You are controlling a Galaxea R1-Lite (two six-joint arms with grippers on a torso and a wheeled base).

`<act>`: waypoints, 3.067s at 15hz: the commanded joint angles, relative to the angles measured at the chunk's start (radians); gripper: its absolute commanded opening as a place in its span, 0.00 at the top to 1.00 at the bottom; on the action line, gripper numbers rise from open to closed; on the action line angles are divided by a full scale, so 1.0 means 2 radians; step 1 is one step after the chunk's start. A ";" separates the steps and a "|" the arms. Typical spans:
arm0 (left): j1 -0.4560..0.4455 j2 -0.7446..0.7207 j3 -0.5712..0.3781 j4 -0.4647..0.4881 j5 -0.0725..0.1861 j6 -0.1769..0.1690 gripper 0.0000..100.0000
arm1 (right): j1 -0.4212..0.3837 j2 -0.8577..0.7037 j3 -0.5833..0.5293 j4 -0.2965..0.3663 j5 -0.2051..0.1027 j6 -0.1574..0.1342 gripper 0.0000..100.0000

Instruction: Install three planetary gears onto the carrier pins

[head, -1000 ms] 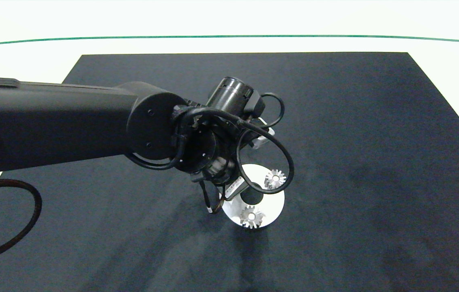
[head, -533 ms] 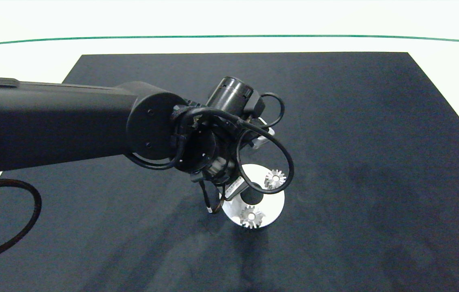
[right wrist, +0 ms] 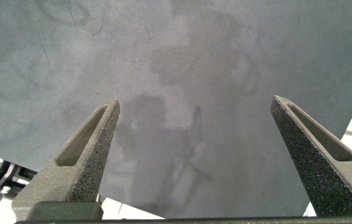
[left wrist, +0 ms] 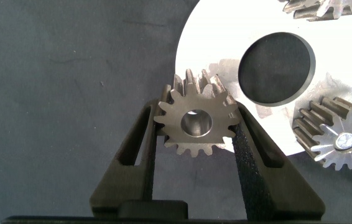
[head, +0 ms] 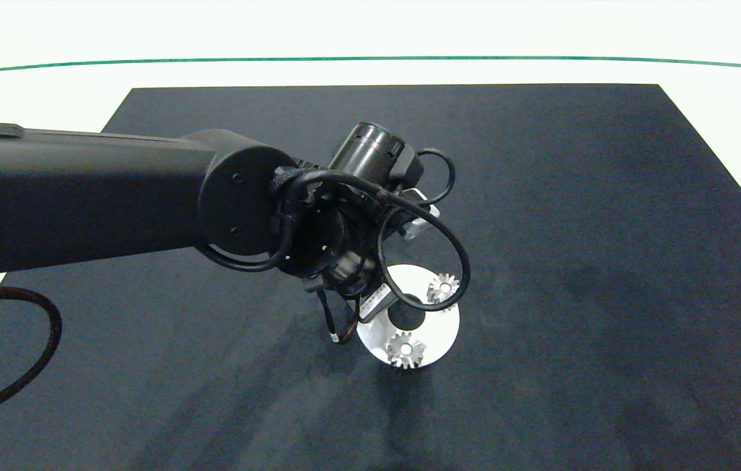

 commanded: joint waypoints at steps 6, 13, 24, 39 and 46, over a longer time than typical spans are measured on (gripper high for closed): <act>-0.003 0.000 0.000 0.002 0.001 0.000 1.00 | 0.000 0.000 0.000 0.002 -0.001 -0.001 0.00; -0.001 0.002 0.005 0.002 0.001 -0.002 1.00 | 0.000 0.001 0.000 0.001 -0.001 -0.001 0.00; -0.001 0.008 -0.001 -0.001 0.001 0.002 1.00 | 0.000 0.001 0.000 0.002 -0.001 -0.002 0.00; 0.001 0.002 0.000 0.002 0.001 0.006 0.00 | 0.000 0.000 -0.001 0.001 -0.001 -0.002 0.00; 0.055 -0.094 0.035 0.089 0.001 0.009 0.00 | 0.000 0.002 -0.004 0.001 -0.001 -0.002 0.00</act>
